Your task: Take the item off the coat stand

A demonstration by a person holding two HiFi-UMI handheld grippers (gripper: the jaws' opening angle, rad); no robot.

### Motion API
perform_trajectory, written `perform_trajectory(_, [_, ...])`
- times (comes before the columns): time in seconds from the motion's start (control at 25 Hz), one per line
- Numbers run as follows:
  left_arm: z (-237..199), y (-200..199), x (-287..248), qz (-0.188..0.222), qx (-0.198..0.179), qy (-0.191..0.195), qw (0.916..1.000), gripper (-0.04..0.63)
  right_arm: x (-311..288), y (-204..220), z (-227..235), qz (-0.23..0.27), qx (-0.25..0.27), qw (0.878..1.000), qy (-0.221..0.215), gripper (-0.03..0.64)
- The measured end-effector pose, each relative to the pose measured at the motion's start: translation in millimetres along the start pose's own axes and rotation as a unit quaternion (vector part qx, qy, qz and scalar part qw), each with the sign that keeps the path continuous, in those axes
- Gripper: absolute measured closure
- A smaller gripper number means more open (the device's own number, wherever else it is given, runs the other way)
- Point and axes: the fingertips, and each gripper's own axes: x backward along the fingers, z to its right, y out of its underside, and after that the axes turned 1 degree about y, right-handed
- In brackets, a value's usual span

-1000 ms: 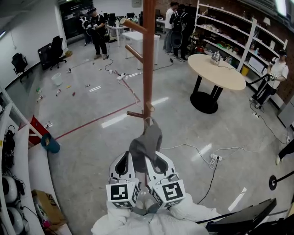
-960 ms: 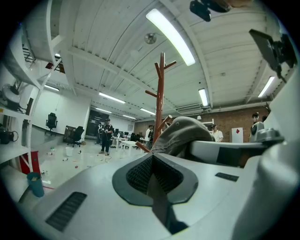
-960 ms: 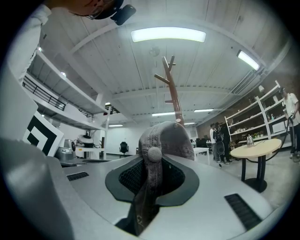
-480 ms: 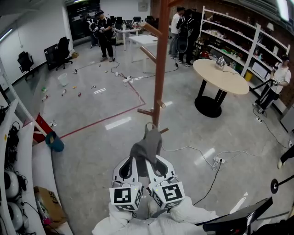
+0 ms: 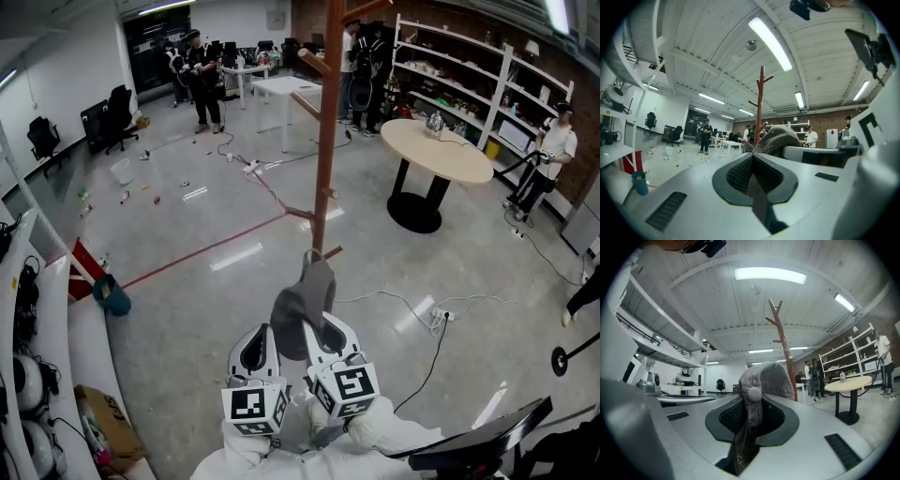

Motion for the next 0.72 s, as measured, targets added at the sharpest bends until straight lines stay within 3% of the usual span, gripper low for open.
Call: perform_trajectory(0.72, [33.5,-9.7,18.5,0.006,-0.003,0.007,1.0000,0.603,34.4,-16.6,1.1,0.013,0.002,1.000,-0.004,0.557])
